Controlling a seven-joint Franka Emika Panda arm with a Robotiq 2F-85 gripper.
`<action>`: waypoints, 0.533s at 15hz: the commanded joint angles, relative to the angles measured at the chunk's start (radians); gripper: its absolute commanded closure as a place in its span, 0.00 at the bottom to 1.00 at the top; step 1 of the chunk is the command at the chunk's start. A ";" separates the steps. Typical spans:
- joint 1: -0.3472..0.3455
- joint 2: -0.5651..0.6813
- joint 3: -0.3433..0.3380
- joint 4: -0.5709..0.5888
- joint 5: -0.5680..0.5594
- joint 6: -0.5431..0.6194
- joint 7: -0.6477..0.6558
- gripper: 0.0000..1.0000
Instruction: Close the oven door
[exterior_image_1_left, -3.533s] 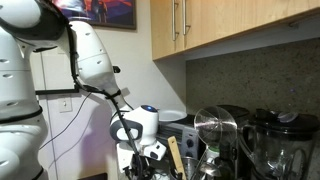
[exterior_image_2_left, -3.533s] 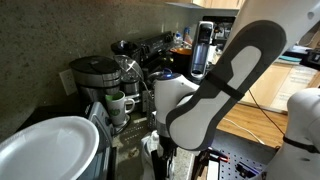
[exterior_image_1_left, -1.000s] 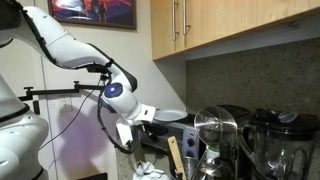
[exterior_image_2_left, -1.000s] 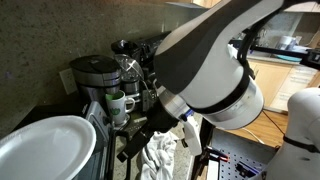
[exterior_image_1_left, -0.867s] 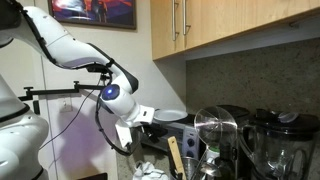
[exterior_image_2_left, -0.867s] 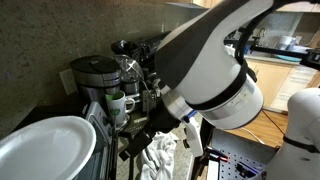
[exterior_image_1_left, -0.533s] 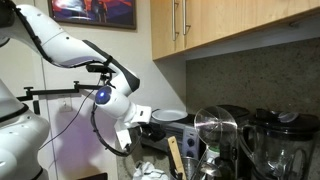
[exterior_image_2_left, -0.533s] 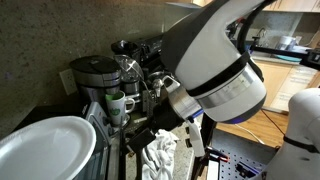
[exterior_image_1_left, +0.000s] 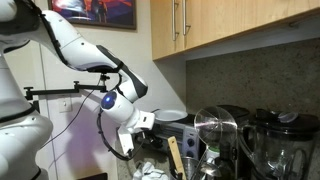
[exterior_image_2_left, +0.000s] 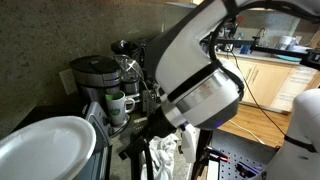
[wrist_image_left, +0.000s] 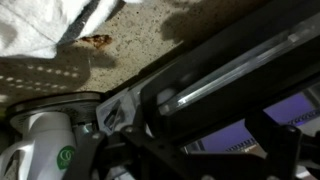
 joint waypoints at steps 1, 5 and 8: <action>-0.068 0.186 0.059 0.175 0.087 0.086 -0.106 0.00; -0.067 0.292 0.065 0.333 0.139 0.182 -0.171 0.00; -0.047 0.295 0.067 0.390 0.143 0.214 -0.155 0.00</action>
